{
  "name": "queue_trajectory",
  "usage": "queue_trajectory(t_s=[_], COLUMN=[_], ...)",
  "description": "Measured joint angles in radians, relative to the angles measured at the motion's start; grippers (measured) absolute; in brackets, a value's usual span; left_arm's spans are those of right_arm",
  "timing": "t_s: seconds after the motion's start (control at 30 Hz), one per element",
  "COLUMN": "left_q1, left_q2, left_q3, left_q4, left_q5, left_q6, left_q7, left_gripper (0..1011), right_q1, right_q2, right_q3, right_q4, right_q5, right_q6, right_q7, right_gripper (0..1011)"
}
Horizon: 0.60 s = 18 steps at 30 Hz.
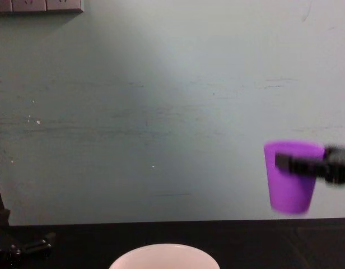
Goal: Pick up the cup and pour the mung beans from the cup into the bowl.
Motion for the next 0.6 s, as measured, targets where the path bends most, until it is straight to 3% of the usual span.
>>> queue_trajectory(t_s=[0.23, 0.4, 0.6], left_q1=[0.000, 0.000, 0.000], left_q2=[0.000, 0.000, 0.000], left_q3=[0.000, 0.000, 0.000], left_q4=[0.000, 0.000, 0.000], left_q5=[0.000, 0.000, 0.000], left_q6=[0.000, 0.000, 0.000], left_q7=[0.000, 0.000, 0.000], left_gripper=[1011, 1011, 1011], right_q1=[0.022, 0.039, 0.047], right_q2=[0.025, 0.041, 0.054], right_q3=[0.030, 0.043, 0.047], right_q4=[-0.110, -0.137, -0.145], right_q5=[0.031, 0.059, 0.074], right_q6=[0.107, 0.147, 0.153], right_q7=[-0.043, -0.056, -0.052], right_gripper=[716, 716, 716])
